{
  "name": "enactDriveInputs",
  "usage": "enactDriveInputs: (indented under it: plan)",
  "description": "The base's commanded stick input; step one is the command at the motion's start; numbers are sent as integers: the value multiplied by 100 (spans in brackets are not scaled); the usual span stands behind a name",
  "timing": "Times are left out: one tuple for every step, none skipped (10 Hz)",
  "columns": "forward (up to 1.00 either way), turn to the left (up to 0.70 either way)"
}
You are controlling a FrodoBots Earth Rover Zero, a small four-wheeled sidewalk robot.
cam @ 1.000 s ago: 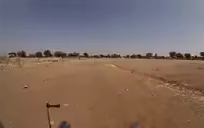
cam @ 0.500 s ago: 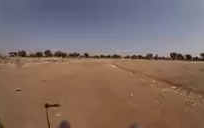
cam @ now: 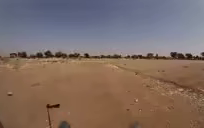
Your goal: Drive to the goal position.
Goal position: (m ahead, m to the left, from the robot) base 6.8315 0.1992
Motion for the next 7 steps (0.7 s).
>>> enactDriveInputs:
  plan:
    - [50,0]
    - [50,0]
    - [50,0]
    - [50,0]
    - [50,0]
    - [50,0]
    - [50,0]
